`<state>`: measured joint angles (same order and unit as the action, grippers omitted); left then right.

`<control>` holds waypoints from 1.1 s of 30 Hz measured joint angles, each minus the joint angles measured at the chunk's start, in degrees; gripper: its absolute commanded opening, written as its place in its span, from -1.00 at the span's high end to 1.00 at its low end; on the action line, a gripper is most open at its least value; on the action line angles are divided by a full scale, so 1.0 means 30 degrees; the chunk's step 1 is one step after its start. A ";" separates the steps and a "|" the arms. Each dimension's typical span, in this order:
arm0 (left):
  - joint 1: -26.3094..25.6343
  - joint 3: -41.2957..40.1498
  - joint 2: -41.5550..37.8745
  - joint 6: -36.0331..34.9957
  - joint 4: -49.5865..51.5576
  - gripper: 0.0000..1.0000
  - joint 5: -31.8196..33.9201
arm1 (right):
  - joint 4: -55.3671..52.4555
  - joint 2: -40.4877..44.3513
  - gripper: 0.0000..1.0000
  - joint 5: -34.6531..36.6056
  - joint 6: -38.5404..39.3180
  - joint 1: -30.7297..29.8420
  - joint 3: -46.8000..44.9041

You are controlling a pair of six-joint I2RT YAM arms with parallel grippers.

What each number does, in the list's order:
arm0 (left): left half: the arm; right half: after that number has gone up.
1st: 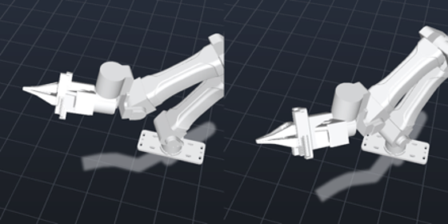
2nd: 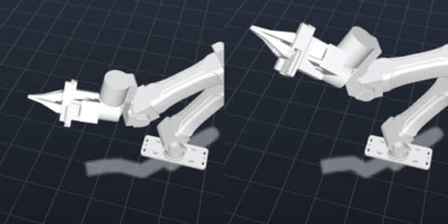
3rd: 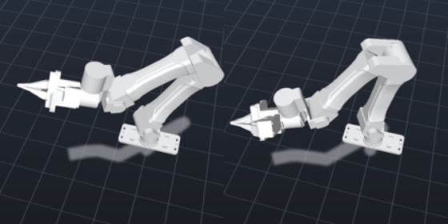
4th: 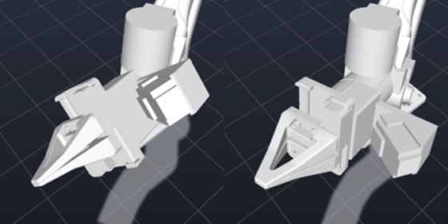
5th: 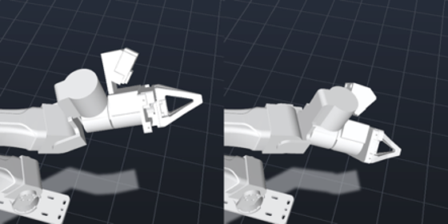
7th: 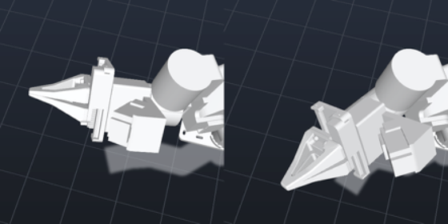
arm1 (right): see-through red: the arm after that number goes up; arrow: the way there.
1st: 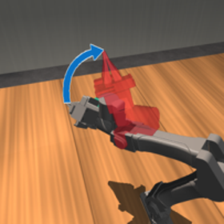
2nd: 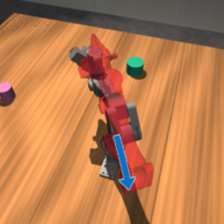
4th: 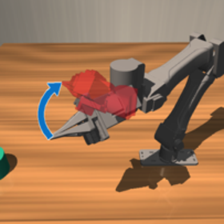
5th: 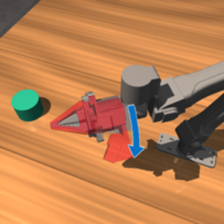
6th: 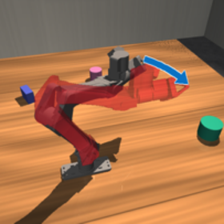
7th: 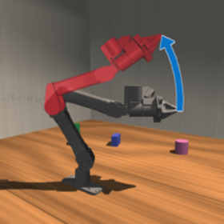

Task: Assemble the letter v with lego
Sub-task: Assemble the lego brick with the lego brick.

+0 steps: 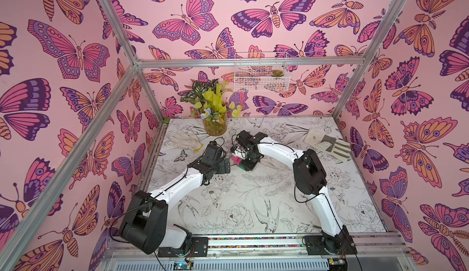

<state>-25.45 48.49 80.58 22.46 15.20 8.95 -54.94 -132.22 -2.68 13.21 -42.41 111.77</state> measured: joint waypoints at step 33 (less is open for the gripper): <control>0.0015 0.0000 -0.0146 -0.0335 0.0401 -1.00 0.0000 | -0.5727 -0.3570 0.67 0.0699 -0.0991 -0.0452 0.6579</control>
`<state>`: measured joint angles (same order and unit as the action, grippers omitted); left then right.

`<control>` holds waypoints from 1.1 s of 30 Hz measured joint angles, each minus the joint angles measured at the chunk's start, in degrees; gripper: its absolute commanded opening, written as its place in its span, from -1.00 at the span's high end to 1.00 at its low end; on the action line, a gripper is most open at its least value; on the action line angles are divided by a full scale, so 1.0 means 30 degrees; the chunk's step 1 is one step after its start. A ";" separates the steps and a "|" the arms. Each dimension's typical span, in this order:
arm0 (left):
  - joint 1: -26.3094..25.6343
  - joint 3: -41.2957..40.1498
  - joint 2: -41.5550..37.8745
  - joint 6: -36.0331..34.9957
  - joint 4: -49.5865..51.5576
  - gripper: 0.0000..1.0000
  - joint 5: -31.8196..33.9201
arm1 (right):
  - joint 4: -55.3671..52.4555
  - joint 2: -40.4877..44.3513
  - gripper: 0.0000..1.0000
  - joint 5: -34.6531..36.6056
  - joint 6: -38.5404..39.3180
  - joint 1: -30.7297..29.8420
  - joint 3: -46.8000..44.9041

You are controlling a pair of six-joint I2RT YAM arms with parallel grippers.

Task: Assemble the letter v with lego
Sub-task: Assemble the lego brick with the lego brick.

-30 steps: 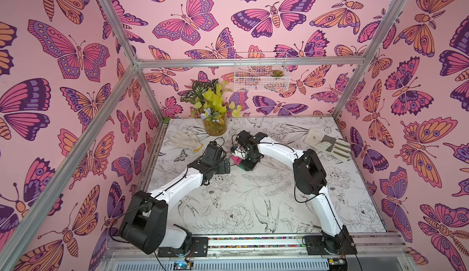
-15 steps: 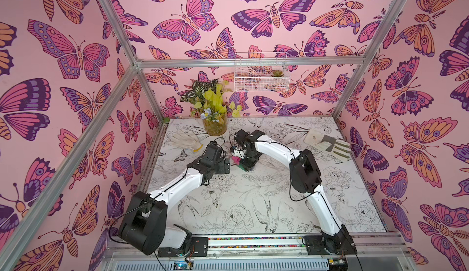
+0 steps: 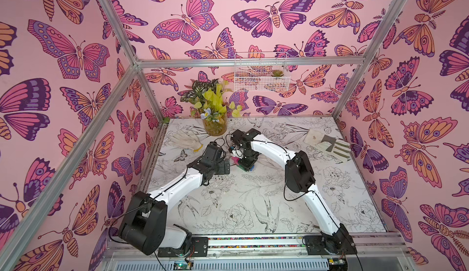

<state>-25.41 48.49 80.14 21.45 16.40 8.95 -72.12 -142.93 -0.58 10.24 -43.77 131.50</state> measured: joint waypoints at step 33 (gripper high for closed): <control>0.0000 0.0000 0.0000 -0.0029 0.0284 -1.00 0.0007 | -0.0386 -0.0532 0.45 -0.0124 -0.1282 -0.0328 0.0962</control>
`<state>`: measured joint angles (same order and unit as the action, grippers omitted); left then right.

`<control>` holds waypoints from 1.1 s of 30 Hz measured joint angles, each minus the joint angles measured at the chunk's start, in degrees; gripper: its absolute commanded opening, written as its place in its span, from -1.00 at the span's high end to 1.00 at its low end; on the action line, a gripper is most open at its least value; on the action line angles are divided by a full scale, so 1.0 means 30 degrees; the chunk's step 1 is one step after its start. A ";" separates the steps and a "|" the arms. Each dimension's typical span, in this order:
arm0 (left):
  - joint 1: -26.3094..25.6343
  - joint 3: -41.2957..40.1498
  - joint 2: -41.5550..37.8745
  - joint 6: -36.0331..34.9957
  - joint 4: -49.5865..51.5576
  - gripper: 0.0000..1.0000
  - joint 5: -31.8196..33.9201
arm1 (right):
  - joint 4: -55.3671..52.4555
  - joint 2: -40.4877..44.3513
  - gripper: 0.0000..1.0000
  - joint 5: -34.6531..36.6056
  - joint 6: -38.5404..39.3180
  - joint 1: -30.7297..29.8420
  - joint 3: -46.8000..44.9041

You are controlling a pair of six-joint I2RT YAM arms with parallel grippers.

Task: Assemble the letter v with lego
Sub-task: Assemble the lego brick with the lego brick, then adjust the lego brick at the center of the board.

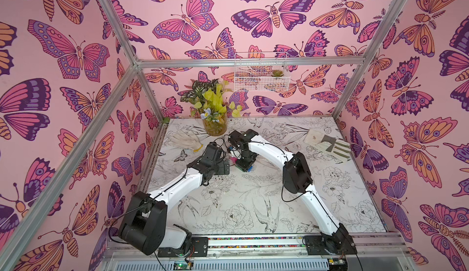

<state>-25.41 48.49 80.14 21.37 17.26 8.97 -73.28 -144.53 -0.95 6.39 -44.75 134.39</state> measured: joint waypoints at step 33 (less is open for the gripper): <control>0.0000 -0.0007 -0.0590 -0.0044 0.0780 -1.00 0.0007 | 0.2076 0.0022 0.59 -0.0590 -0.0423 0.0182 -0.0801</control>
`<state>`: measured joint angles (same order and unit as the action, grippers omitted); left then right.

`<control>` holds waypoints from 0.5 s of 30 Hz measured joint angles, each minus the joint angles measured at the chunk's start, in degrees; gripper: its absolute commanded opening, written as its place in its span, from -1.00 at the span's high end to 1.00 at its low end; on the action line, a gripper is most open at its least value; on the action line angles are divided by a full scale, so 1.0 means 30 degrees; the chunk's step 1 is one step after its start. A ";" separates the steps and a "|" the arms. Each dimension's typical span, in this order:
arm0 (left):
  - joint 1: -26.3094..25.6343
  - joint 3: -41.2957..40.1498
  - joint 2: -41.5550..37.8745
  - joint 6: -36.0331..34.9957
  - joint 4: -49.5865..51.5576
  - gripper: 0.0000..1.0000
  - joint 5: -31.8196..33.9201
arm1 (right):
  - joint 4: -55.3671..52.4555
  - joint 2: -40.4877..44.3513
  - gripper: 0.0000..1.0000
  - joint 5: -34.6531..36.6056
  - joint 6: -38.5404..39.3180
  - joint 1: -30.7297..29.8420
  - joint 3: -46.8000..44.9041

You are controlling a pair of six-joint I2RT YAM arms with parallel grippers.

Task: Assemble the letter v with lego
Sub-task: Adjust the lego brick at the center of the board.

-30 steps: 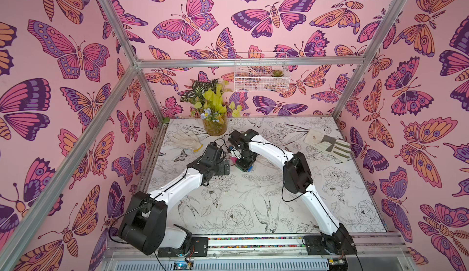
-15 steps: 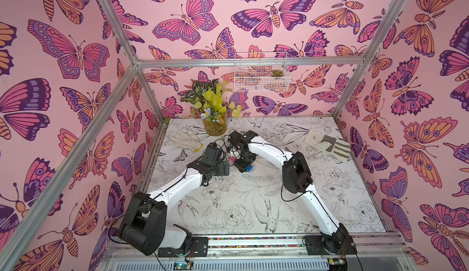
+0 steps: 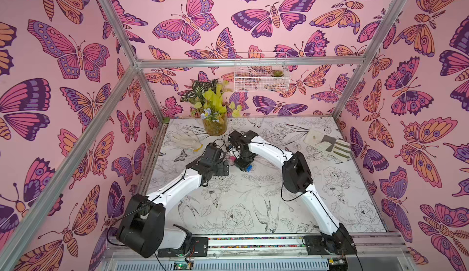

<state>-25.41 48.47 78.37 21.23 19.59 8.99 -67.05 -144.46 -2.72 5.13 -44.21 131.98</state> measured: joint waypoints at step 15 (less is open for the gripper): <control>0.0000 0.0000 -0.2841 0.0044 0.1574 -1.00 -0.0007 | -0.1603 0.1144 0.53 -0.7635 0.1967 0.0342 -0.1698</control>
<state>-25.41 48.47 69.84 21.37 24.32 8.97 -71.85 -141.03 -25.63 11.03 -43.18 126.89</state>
